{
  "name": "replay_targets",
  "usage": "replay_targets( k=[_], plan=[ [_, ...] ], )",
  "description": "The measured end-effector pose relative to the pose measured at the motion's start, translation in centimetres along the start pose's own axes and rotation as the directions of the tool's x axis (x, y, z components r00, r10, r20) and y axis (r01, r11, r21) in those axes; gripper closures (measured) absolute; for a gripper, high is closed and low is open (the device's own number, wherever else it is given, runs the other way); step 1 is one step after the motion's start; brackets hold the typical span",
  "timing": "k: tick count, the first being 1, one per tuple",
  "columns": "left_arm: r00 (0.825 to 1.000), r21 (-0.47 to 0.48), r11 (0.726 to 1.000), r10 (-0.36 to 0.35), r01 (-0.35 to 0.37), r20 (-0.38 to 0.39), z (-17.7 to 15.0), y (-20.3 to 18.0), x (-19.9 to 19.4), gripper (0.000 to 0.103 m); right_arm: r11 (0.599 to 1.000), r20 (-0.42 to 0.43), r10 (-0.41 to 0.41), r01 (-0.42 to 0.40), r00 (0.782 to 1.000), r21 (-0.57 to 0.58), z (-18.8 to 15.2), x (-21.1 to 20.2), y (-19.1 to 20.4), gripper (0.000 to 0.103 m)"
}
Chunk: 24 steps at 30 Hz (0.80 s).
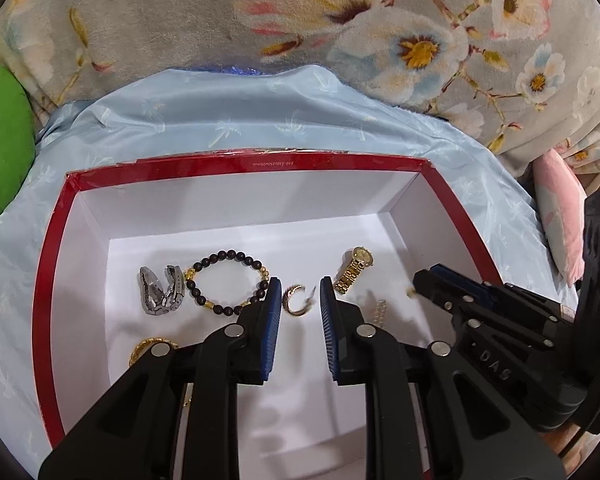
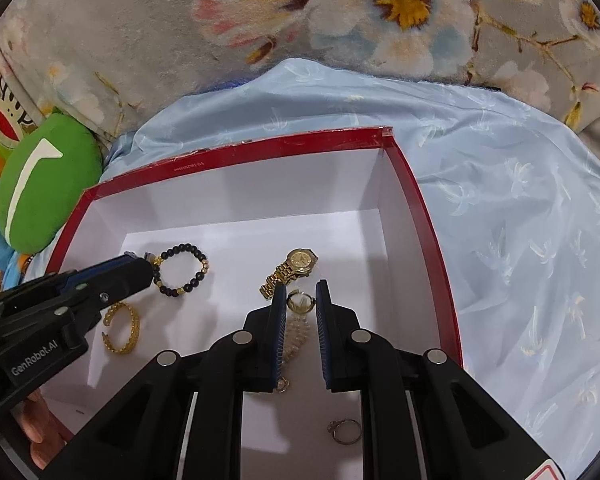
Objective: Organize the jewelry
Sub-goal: 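Open both grippers to drop the earrings into the box, then withdraw both grippers from the box back over the table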
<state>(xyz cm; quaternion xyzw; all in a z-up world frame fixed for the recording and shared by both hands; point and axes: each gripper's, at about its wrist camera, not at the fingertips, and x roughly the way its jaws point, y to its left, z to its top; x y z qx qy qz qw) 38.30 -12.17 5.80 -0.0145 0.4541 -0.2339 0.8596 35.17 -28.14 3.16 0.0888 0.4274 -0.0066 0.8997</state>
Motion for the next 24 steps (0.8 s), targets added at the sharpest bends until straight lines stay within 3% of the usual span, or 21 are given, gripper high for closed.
replay_targets(
  k=[4, 10, 14, 20, 24],
  plan=[
    [1.0, -0.003, 1.0, 0.003, -0.003, 0.029, 0.0, 0.0, -0.4, 0.068, 1.0, 0.002, 0.006, -0.006, 1.0, 0.005, 0.0, 0.0, 0.0, 0.086],
    [0.996, 0.008, 1.0, 0.025, -0.026, 0.08, -0.4, -0.1, -1.3, 0.068, 1.0, 0.052, -0.001, 0.001, 0.999, -0.001, -0.4, -1.1, 0.1, 0.086],
    [0.985, 0.023, 0.997, 0.069, -0.073, 0.156, -1.6, -0.3, -3.7, 0.068, 0.999, 0.141, 0.007, -0.002, 0.99, -0.036, -2.3, -5.1, 0.8, 0.086],
    [0.965, 0.026, 0.995, 0.092, -0.102, 0.246, -6.7, -0.2, -10.5, 0.067, 0.995, 0.257, 0.041, -0.016, 0.966, -0.099, -8.7, -12.6, 1.7, 0.081],
    [0.968, -0.003, 0.994, 0.103, -0.105, 0.228, -11.6, 0.9, -12.9, 0.067, 0.991, 0.237, 0.078, -0.05, 0.968, -0.123, -14.5, -14.7, 2.4, 0.08]
  ],
)
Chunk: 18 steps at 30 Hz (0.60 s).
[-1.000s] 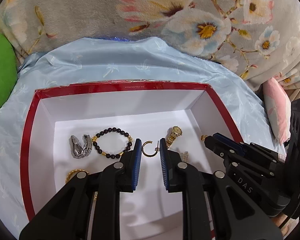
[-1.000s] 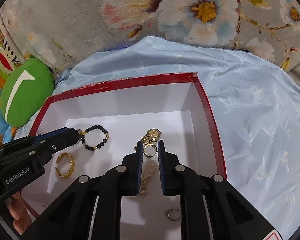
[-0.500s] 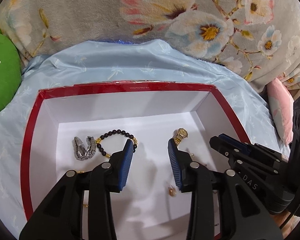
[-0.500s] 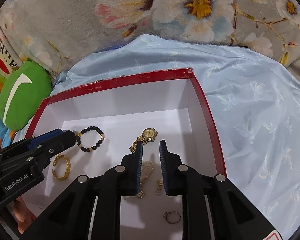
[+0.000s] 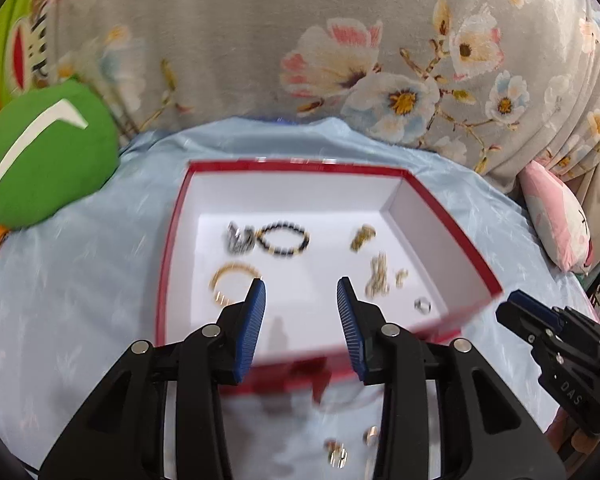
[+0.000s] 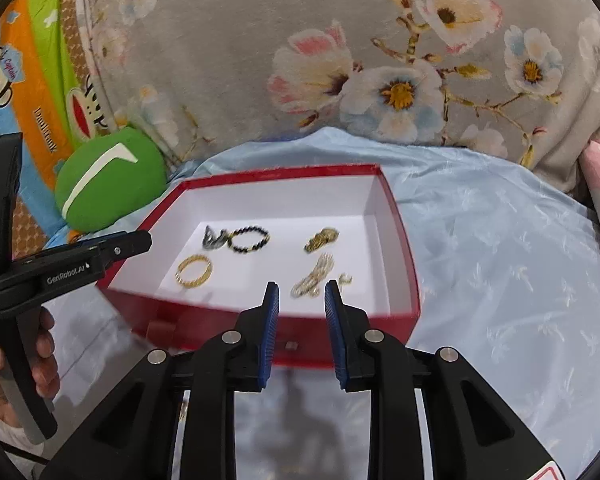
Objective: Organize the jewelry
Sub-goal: 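Withdraw both grippers from the box back over the table, then close the right gripper on the small gold hoop earring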
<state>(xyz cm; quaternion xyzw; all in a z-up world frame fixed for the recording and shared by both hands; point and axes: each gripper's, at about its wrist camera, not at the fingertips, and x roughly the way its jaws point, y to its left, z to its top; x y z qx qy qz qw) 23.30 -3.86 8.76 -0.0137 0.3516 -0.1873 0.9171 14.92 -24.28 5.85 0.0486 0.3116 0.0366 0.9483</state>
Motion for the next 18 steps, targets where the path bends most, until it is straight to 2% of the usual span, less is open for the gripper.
replay_targets(
  k=[4, 7, 12, 18],
  plan=[
    [0.996, 0.008, 0.998, 0.066, -0.066, -0.064, -5.3, 0.2, -0.9, 0.067, 0.999, -0.073, 0.022, -0.025, 0.997, -0.031, -4.9, -0.1, 2.6, 0.08],
    [0.99, -0.014, 0.997, 0.072, -0.074, -0.123, -8.2, 0.2, 0.0, 0.067, 0.999, -0.133, 0.047, -0.049, 0.99, -0.014, -7.3, 1.4, 4.2, 0.08],
    [0.982, 0.012, 0.992, 0.127, -0.126, -0.139, -11.4, -0.5, 1.2, 0.067, 0.999, -0.196, 0.036, -0.037, 0.98, -0.002, -8.5, 4.3, 5.8, 0.08],
    [0.984, -0.008, 0.992, 0.124, -0.126, -0.129, -12.8, 0.4, 1.1, 0.064, 1.0, -0.23, 0.024, -0.023, 0.973, 0.007, -8.8, 6.3, 6.6, 0.08]
  ],
)
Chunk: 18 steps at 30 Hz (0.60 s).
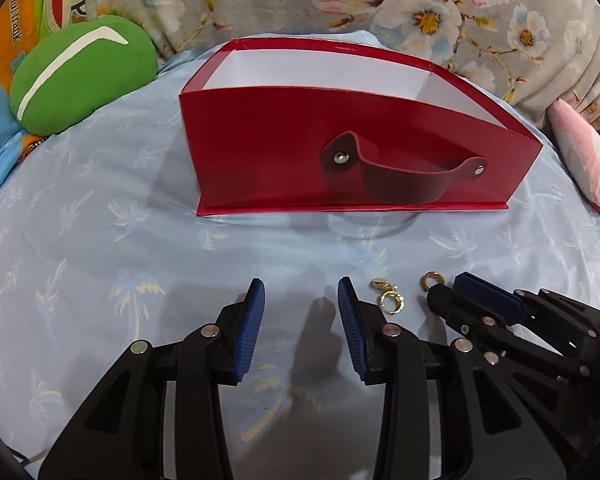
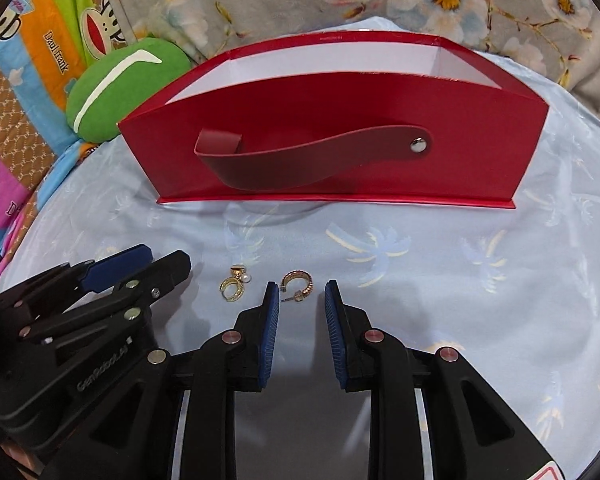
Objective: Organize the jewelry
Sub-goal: 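Close the right gripper on the small gold hoop earring, then close the left gripper on the gold pearl earring while the right gripper holds the hoop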
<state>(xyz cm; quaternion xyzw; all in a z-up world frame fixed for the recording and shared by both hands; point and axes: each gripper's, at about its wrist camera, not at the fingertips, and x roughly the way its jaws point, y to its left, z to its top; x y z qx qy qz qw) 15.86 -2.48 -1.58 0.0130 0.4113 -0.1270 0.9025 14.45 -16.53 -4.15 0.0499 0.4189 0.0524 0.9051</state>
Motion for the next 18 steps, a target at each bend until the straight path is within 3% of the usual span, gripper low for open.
replay_targets(
  k=[5, 8, 15, 18],
  plan=[
    [1.0, 0.005, 1.0, -0.004, 0.004, 0.025, -0.1, -0.1, -0.3, 0.062, 0.999, 0.005, -0.034, 0.034, 0.999, -0.016, 0.2, 0.5, 0.4, 0.08],
    [1.0, 0.004, 1.0, -0.024, 0.023, 0.01, -0.1, 0.0, -0.1, 0.059, 0.999, 0.005, -0.044, 0.044, 0.999, -0.016, 0.3, 0.6, 0.4, 0.087],
    [0.999, 0.041, 0.998, -0.047, 0.046, 0.014, -0.1, -1.1, -0.3, 0.056, 0.997, 0.043, -0.076, 0.076, 0.996, 0.004, -0.2, -0.8, -0.4, 0.087],
    [0.998, 0.052, 0.997, -0.065, 0.065, -0.002, 0.0, -2.0, 0.0, 0.049, 0.996, 0.058, -0.078, 0.076, 0.995, 0.045, -0.7, -2.1, -1.6, 0.087]
  ],
)
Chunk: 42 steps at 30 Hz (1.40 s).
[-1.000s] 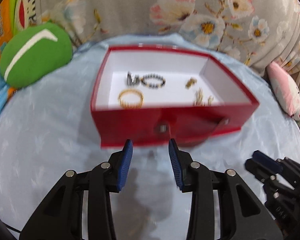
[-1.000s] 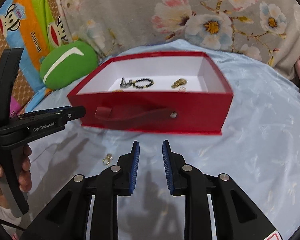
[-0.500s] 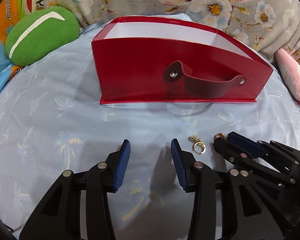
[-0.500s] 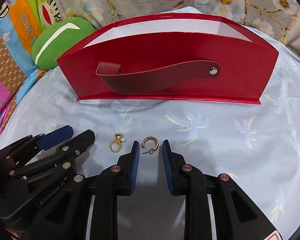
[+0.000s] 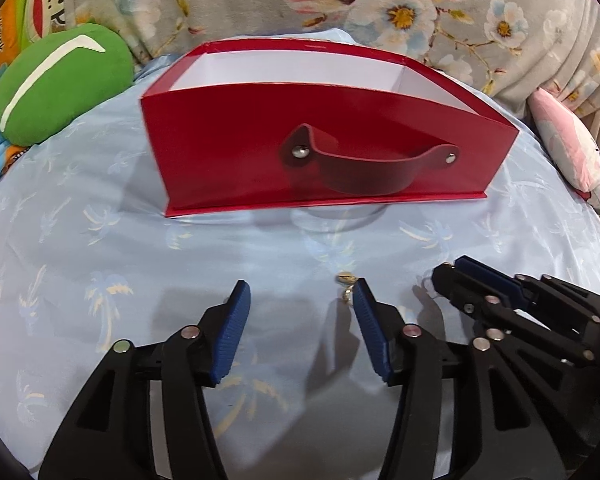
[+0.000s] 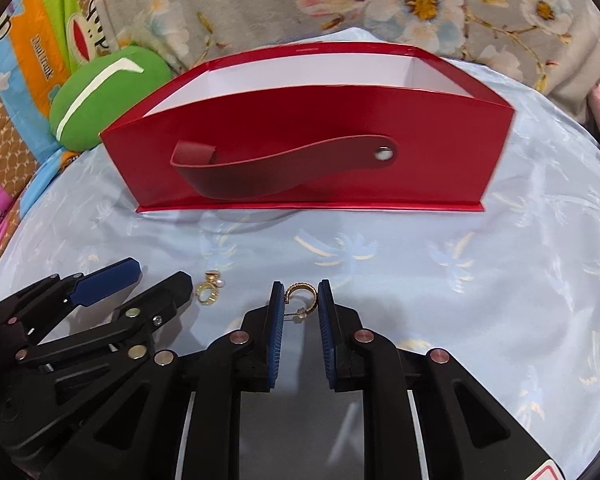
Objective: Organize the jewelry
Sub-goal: 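Close the left gripper on the gold pearl earring while the right gripper holds the hoop, then carry both earrings over the red box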
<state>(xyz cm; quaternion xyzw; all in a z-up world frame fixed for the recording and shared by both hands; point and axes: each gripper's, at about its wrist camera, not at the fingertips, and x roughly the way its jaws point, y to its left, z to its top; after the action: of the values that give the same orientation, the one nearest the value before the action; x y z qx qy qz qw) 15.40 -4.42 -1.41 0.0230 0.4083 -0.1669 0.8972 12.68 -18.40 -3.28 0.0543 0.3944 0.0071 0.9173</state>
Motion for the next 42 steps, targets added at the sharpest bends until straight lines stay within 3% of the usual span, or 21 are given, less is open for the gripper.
replay_targets(
  k=[9, 15, 17, 23, 31, 37, 42],
  plan=[
    [0.999, 0.052, 0.998, 0.02, -0.018, -0.04, 0.2, -2.0, 1.2, 0.052, 0.998, -0.001, 0.0, 0.0, 1.0, 0.061, -1.4, -1.3, -2.2, 0.087],
    [0.999, 0.062, 0.998, 0.009, -0.007, -0.031, 0.1, -2.1, 1.0, 0.077, 0.997, -0.006, 0.012, -0.011, 1.0, 0.079, -1.8, -1.3, -2.4, 0.087],
    [0.999, 0.06, 0.998, -0.01, 0.012, -0.031, 0.1, -2.0, 0.9, 0.089, 0.996, -0.006, 0.014, -0.014, 1.0, 0.084, -2.0, -1.3, -2.4, 0.087],
    [0.998, 0.039, 0.997, -0.066, 0.066, -0.017, -0.1, -1.9, 0.3, 0.089, 0.995, -0.001, 0.02, -0.02, 1.0, 0.094, -2.3, -1.8, -2.6, 0.087],
    [0.997, 0.0, 0.997, -0.072, 0.072, 0.035, 1.0, -0.4, -2.7, 0.09, 0.997, 0.052, 0.002, -0.006, 0.999, 0.076, -1.6, -4.5, -3.0, 0.087],
    [0.994, -0.001, 0.999, -0.048, 0.049, 0.103, 4.8, 1.5, -5.7, 0.09, 0.999, 0.13, -0.003, -0.002, 0.992, 0.041, 1.9, -7.1, -3.7, 0.087],
    [0.984, 0.02, 1.0, -0.018, 0.014, 0.176, 9.8, 2.0, -7.4, 0.089, 1.0, 0.187, 0.026, -0.027, 0.982, 0.006, 7.2, -8.0, -3.8, 0.087]
  ],
)
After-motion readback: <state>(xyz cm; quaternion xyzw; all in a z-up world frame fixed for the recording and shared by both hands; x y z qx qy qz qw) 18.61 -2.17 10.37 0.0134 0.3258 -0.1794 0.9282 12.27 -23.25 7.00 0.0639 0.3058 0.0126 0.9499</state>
